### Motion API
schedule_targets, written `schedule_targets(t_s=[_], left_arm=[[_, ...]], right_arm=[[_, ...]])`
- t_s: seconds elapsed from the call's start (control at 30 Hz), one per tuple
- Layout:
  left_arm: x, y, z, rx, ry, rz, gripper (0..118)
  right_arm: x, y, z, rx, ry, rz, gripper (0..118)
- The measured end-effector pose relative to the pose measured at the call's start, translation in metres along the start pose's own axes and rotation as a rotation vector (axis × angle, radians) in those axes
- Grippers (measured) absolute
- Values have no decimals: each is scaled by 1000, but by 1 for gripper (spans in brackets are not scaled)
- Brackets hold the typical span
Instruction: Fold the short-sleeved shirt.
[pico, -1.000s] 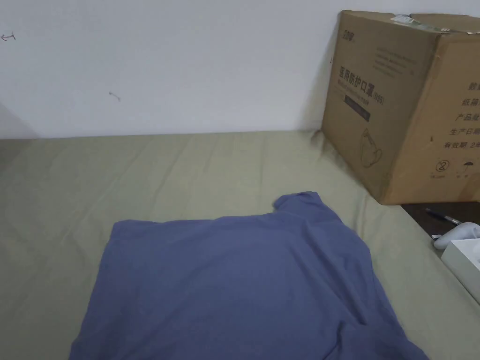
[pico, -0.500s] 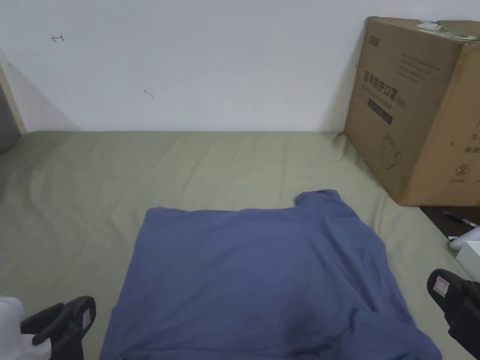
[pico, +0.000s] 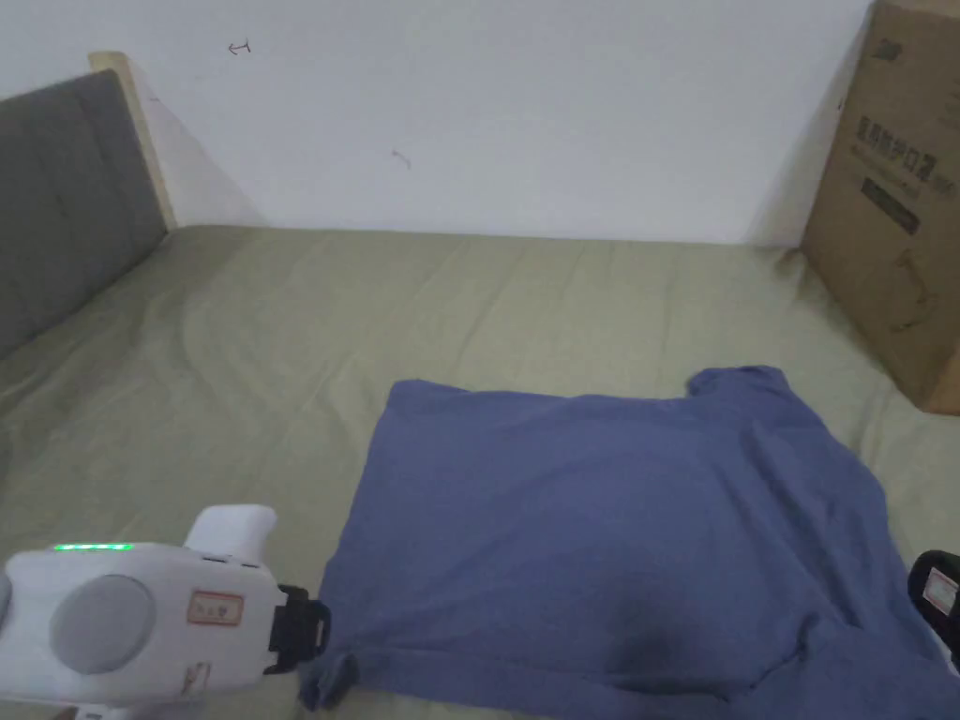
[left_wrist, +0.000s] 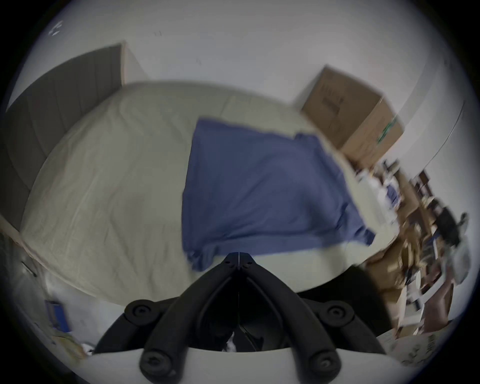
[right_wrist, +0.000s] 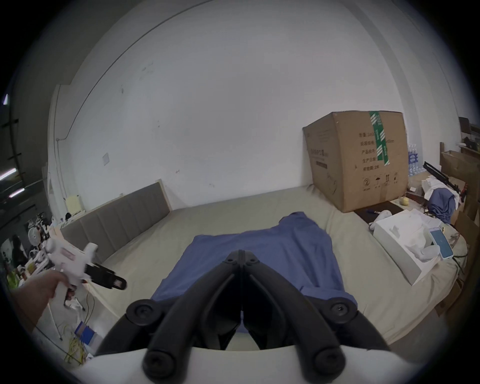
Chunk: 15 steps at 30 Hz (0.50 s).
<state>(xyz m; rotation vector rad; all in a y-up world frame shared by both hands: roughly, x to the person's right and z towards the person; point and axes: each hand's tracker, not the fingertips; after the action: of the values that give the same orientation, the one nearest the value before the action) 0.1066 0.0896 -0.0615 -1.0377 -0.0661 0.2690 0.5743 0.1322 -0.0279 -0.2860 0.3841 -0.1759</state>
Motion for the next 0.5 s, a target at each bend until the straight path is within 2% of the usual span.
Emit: schedule_targets(t_s=[0.1, 0.13, 0.17, 0.2, 0.23, 0.27, 0.3, 0.43, 0.47, 0.5], left_arm=[[-10, -6, -44, -114, 42, 11, 0], [-13, -8, -54, -112, 43, 18, 6], [-15, -10, -63, -101, 40, 15, 26], [-17, -12, -69, -98, 40, 17, 73], [-17, -14, -78, -97, 49, 20, 105], [-17, -15, -84, -91, 59, 22, 118], [-16, -14, -85, -39, 65, 4, 115], [-20, -8, -93, -101, 83, -7, 114], [-23, -15, -111, -107, 87, -25, 109], [-23, -18, -112, -91, 84, -65, 82]], right_arm=[[-2, -8, -9, -51, 10, 15, 0], [-2, -10, -11, -66, 19, 9, 0], [-2, -12, -14, -82, 23, 2, 0], [-2, -13, -17, -97, 28, -2, 0], [-1, -15, -20, -111, 30, -5, 0], [0, -16, -22, -124, 31, -8, 0], [1, -17, -25, -136, 28, -10, 0], [7, -20, -36, -167, 17, -25, 0], [8, -21, -39, -173, 14, -29, 0], [9, -21, -42, -181, 9, -34, 0]])
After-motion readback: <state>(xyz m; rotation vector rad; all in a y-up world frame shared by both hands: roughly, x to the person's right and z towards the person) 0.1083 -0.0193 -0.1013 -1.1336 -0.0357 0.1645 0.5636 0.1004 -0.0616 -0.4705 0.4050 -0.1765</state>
